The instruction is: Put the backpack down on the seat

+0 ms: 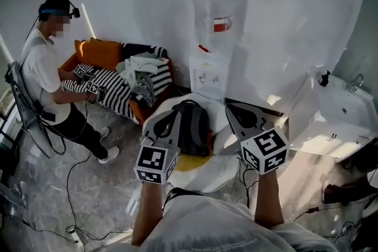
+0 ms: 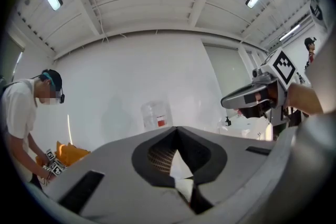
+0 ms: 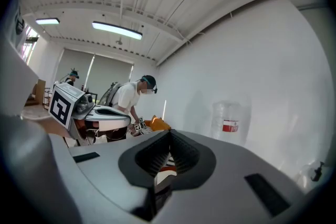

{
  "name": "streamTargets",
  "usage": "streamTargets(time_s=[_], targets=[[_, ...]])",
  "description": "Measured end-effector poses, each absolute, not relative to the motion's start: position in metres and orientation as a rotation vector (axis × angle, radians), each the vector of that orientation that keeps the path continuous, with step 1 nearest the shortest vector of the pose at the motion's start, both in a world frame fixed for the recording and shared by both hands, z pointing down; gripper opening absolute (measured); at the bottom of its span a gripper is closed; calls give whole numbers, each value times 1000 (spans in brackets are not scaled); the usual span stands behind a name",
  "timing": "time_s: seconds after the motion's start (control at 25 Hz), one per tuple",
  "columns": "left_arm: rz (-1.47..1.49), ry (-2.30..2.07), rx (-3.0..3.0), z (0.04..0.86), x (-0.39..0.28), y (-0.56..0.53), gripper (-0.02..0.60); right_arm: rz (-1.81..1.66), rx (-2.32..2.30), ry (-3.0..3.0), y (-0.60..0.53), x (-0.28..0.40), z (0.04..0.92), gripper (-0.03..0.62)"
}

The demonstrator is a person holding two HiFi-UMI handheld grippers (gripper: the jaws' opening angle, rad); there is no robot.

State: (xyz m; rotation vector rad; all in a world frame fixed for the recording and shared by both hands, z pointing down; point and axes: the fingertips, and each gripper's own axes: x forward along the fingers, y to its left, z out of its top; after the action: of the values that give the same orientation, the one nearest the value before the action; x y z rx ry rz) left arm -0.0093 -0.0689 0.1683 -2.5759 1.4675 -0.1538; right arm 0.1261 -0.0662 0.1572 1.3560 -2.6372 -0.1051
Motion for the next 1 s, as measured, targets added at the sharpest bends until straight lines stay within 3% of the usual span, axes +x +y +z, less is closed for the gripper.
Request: streamTargets(time_s=[0.36, 1.0], targets=[[-13, 1388, -2481, 114, -5, -47, 12, -205, 1362, -2681, -49, 127, 126, 5], [-76, 1429, -2477, 125, -24, -56, 12, -183, 1262, -2688, -55, 101, 138, 3]])
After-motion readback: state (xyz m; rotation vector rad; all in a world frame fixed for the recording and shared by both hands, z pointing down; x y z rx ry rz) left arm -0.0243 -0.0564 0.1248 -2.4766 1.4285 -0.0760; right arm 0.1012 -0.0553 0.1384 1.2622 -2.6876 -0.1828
